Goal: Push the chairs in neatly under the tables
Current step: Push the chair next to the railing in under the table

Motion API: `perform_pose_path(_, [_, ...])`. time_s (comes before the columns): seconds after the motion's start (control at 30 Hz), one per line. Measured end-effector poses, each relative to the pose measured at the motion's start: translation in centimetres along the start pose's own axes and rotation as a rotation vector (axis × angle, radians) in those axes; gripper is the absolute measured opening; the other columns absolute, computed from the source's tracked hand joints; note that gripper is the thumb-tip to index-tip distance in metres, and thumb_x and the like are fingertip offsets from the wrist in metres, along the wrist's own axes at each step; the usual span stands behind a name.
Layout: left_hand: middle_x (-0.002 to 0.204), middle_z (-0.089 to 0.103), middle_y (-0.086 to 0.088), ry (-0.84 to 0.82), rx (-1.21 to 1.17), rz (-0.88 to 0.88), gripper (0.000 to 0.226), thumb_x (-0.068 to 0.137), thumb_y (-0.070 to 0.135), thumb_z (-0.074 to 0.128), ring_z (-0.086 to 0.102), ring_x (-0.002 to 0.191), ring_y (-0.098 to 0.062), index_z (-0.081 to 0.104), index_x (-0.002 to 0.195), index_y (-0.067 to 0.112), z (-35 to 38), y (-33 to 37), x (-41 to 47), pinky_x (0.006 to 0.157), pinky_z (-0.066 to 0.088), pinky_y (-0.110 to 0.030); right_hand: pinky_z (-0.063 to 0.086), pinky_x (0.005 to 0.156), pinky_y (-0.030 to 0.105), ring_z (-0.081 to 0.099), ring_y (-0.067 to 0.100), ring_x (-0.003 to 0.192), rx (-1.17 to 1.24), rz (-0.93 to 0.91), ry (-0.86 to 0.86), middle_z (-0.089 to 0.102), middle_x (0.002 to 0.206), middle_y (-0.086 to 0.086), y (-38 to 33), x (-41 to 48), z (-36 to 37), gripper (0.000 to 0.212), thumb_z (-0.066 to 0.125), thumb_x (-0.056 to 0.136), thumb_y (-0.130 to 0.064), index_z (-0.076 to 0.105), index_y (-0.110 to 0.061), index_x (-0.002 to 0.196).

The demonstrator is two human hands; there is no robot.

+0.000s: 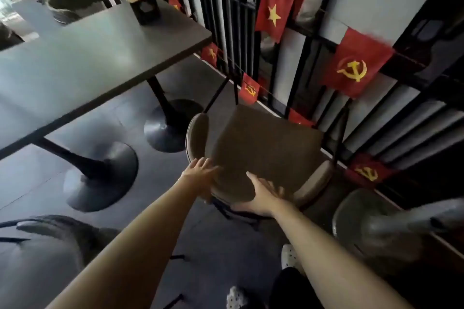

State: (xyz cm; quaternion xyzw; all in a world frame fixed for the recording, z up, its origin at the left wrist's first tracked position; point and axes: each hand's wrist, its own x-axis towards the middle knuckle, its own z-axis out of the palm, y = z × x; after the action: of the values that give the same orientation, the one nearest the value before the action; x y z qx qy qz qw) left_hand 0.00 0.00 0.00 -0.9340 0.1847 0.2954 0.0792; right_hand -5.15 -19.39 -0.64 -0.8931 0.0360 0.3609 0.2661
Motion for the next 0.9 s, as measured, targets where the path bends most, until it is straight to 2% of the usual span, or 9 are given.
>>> perform_pose_path(0.07, [0.16, 0.009, -0.008, -0.085, 0.104, 0.008, 0.109, 0.065, 0.05, 0.077, 0.003, 0.148, -0.028, 0.015, 0.151, 0.03, 1.0, -0.1, 1.2, 0.12, 0.0, -0.041, 0.009, 0.115, 0.055, 0.018, 0.028, 0.146, -0.275, -0.048, -0.042, 0.022, 0.158, -0.001, 0.3, 0.2, 1.2, 0.114, 0.067, 0.064, -0.07, 0.005, -0.035, 0.152])
perform_pose_path(0.13, [0.159, 0.016, -0.007, -0.111, 0.173, 0.005, 0.102, 0.065, 0.052, 0.077, 0.004, 0.148, -0.029, 0.023, 0.148, 0.03, 2.2, 0.0, 2.0, 0.119, -0.005, -0.045, 0.015, 0.113, 0.056, 0.027, 0.028, 0.141, -0.469, -0.064, 0.011, 0.032, 0.153, -0.001, 0.9, 0.6, 2.8, 0.101, 0.068, 0.071, -0.06, 0.012, -0.037, 0.151])
perform_pose_path(0.27, [0.143, 0.047, 0.001, -0.042, 0.198, 0.0, 0.081, 0.063, 0.059, 0.073, 0.023, 0.142, -0.028, 0.046, 0.136, 0.034, 2.7, 0.3, 3.5, 0.12, -0.002, -0.047, 0.03, 0.104, 0.045, 0.046, 0.025, 0.128, -0.515, -0.031, 0.079, 0.055, 0.135, 0.0, 0.5, 1.8, 3.1, 0.055, 0.06, 0.089, -0.04, 0.04, -0.034, 0.14])
perform_pose_path(0.33, [0.134, 0.055, 0.005, -0.032, 0.232, 0.022, 0.065, 0.07, 0.059, 0.066, 0.033, 0.136, -0.027, 0.054, 0.129, 0.035, 2.8, 0.0, 4.1, 0.119, 0.005, -0.045, 0.035, 0.099, 0.041, 0.052, 0.025, 0.123, -0.515, -0.034, 0.072, 0.061, 0.129, 0.001, 0.5, 2.1, 3.1, 0.046, 0.059, 0.091, -0.036, 0.047, -0.032, 0.135])
perform_pose_path(0.47, [0.118, 0.065, 0.007, 0.037, 0.259, 0.05, 0.044, 0.075, 0.048, 0.06, 0.044, 0.123, -0.026, 0.063, 0.116, 0.032, 3.3, -0.1, 4.1, 0.114, 0.014, -0.043, 0.043, 0.091, 0.037, 0.058, 0.025, 0.117, -0.549, -0.083, 0.081, 0.063, 0.124, 0.003, 0.7, 2.0, 2.9, 0.043, 0.057, 0.092, -0.036, 0.049, -0.03, 0.134])
perform_pose_path(0.63, [0.112, 0.068, 0.005, 0.054, 0.249, 0.016, 0.038, 0.075, 0.041, 0.06, 0.049, 0.117, -0.026, 0.067, 0.11, 0.028, 3.2, 0.4, 3.8, 0.114, 0.015, -0.044, 0.048, 0.088, 0.037, 0.061, 0.028, 0.114, -0.601, -0.143, 0.056, 0.065, 0.122, 0.006, 0.6, 1.5, 2.4, 0.043, 0.053, 0.094, -0.038, 0.048, -0.027, 0.135])
perform_pose_path(0.77, [0.113, 0.067, 0.002, 0.028, 0.203, -0.04, 0.034, 0.079, 0.034, 0.059, 0.05, 0.118, -0.025, 0.065, 0.111, 0.025, 3.0, 1.2, 3.4, 0.115, 0.013, -0.042, 0.049, 0.087, 0.039, 0.062, 0.029, 0.111, -0.651, -0.183, 0.012, 0.066, 0.118, 0.008, 1.0, 1.6, 1.7, 0.041, 0.054, 0.093, -0.041, 0.056, -0.018, 0.127])
perform_pose_path(0.9, [0.112, 0.068, 0.0, 0.043, 0.13, -0.106, 0.03, 0.081, 0.031, 0.058, 0.052, 0.115, -0.024, 0.066, 0.109, 0.023, 2.9, 1.6, 2.9, 0.114, 0.017, -0.037, 0.048, 0.093, 0.04, 0.058, 0.031, 0.117, -0.699, -0.261, -0.068, 0.063, 0.125, 0.009, 1.0, 2.6, 0.4, 0.052, 0.053, 0.093, -0.04, 0.041, -0.025, 0.142])
